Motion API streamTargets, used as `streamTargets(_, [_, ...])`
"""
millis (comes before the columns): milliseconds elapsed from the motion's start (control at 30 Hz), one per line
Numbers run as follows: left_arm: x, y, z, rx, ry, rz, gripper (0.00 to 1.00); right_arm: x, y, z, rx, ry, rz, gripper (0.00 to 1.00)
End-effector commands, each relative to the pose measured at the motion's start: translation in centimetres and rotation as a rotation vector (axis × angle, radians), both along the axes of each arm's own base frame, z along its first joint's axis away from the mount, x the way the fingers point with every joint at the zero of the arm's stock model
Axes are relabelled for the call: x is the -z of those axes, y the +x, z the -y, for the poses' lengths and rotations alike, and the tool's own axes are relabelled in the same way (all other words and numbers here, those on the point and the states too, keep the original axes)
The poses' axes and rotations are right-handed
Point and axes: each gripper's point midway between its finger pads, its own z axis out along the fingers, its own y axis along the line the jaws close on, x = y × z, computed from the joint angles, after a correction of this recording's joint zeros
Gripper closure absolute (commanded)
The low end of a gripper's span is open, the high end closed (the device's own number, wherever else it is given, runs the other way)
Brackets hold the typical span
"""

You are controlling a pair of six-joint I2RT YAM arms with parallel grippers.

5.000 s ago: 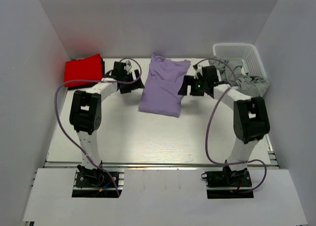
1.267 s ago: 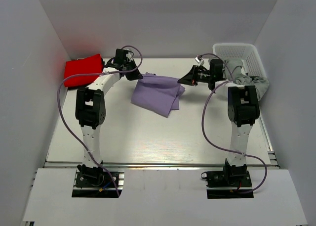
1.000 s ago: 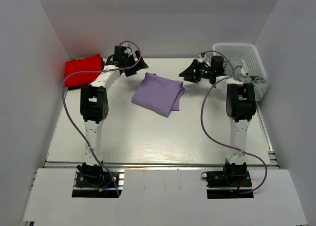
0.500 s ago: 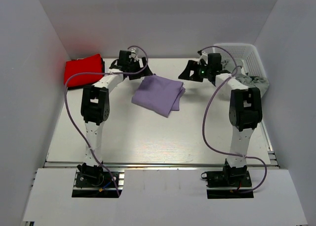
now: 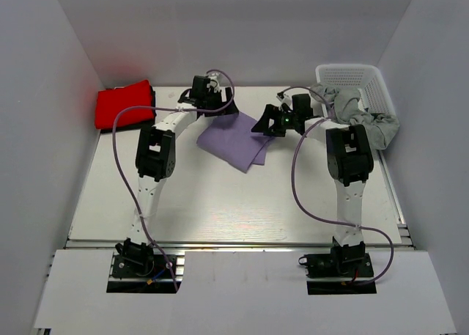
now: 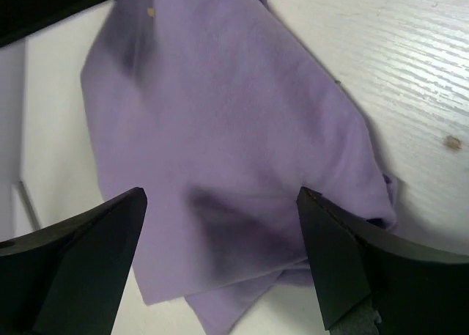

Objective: Fold and stack the t-shirts
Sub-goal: Put the neatly folded tshirt into the corner of the board with the left arm

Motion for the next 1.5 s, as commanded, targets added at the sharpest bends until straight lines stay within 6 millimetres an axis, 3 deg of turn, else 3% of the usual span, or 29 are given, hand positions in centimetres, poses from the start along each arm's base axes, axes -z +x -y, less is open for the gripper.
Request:
streamTargets(0, [1.8, 1.3, -2.3, -0.07, 0.022, -0.029, 0.0, 0.0, 1.9, 0.7, 0.047, 0.026, 0.001, 0.1])
streamTargets(133, [4.2, 1.0, -2.3, -0.076, 0.03, -0.073, 0.0, 2.7, 1.7, 2.0, 0.086, -0.002, -0.065, 0.1])
streamTargets(300, [6.6, -0.2, -2.8, -0.082, 0.059, -0.142, 0.01, 3.3, 1.3, 2.6, 0.077, -0.026, -0.063, 0.1])
streamTargets(400, [7.8, -2.2, -3.9, -0.097, 0.107, -0.204, 0.19, 3.3, 1.4, 2.9, 0.057, -0.061, -0.049, 0.1])
streamTargets(433, [6.8, -2.6, -4.3, -0.108, 0.118, -0.204, 0.24, 3.0, 1.4, 2.9, 0.052, -0.071, -0.053, 0.1])
streamTargets(467, [8.5, -4.3, -5.8, -0.138, 0.184, -0.254, 0.35, 2.5, 1.5, 3.0, 0.031, -0.088, -0.013, 0.1])
streamTargets(533, [8.9, -6.5, -6.9, -0.166, 0.25, -0.295, 0.48, 2.5, 1.2, 3.3, 0.033, -0.118, -0.022, 0.1])
streamTargets(600, [9.4, -10.2, -8.5, -0.201, 0.312, -0.357, 0.56, 2.0, 0.8, 3.6, 0.026, -0.143, -0.005, 0.1])
streamTargets(633, [11.5, -14.0, -9.4, -0.184, 0.338, -0.444, 0.56, 1.4, 0.5, 3.7, 0.021, -0.143, -0.003, 0.1])
streamTargets(667, [9.7, -14.5, -9.3, -0.191, 0.305, -0.411, 0.56, 1.8, -0.8, 3.9, -0.005, -0.157, -0.011, 0.1])
streamTargets(700, [9.7, -15.7, -9.6, -0.206, 0.295, -0.425, 0.56, 1.8, -1.5, 3.7, -0.019, -0.162, -0.018, 0.1])
streamTargets(733, [11.5, -19.3, -10.5, -0.199, 0.308, -0.496, 0.56, 1.2, -2.1, 3.6, -0.031, -0.173, -0.005, 0.1])
streamTargets(767, [11.4, -20.8, -10.3, -0.191, 0.301, -0.507, 0.56, 2.4, -4.5, 3.9, -0.038, -0.184, -0.049, 0.1])
streamTargets(800, [9.6, -21.0, -10.3, -0.208, 0.268, -0.466, 0.55, 1.6, -5.1, 4.1, -0.036, -0.179, -0.032, 0.1])
streamTargets(833, [10.5, -23.5, -10.9, -0.201, 0.276, -0.502, 0.53, 1.4, -5.7, 3.0, -0.056, -0.161, -0.006, 0.1])
streamTargets(867, [10.2, -24.2, -10.7, -0.2, 0.268, -0.496, 0.5, 3.5, -8.5, 3.5, -0.068, -0.17, -0.071, 0.1])
streamTargets(900, [9.2, -24.7, -11.1, -0.211, 0.267, -0.465, 0.46, 2.1, -8.9, 3.3, -0.074, -0.163, -0.038, 0.1])
streamTargets(967, [7.9, -24.7, -11.1, -0.217, 0.267, -0.426, 0.4, 3.1, -10.8, 3.3, -0.09, -0.194, -0.059, 0.1])
streamTargets(1033, [7.3, -25.1, -11.2, -0.217, 0.27, -0.407, 0.25, 2.0, -11.3, 3.1, -0.085, -0.205, -0.025, 0.1])
streamTargets(1067, [6.1, -24.8, -11.0, -0.219, 0.256, -0.378, 0.23, 1.4, -11.1, 3.3, -0.079, -0.221, 0.003, 0.1])
streamTargets(1200, [4.7, -25.8, -10.6, -0.201, 0.242, -0.341, 0.09, -2.0, -10.7, 2.9, -0.044, -0.224, 0.085, 0.1])
streamTargets(1300, [2.9, -26.0, -11.1, -0.225, 0.227, -0.294, 0.06, -4.1, -10.7, 3.3, 0.009, -0.256, 0.138, 0.1])
streamTargets(1333, [2.3, -26.1, -11.1, -0.234, 0.214, -0.288, 0.01, -4.2, -10.8, 3.4, 0.017, -0.264, 0.141, 0.1])
streamTargets(1467, [0.1, -26.7, -11.9, -0.269, 0.203, -0.234, 0.01, -3.4, -11.8, 3.3, 0.029, -0.309, 0.118, 0.1])
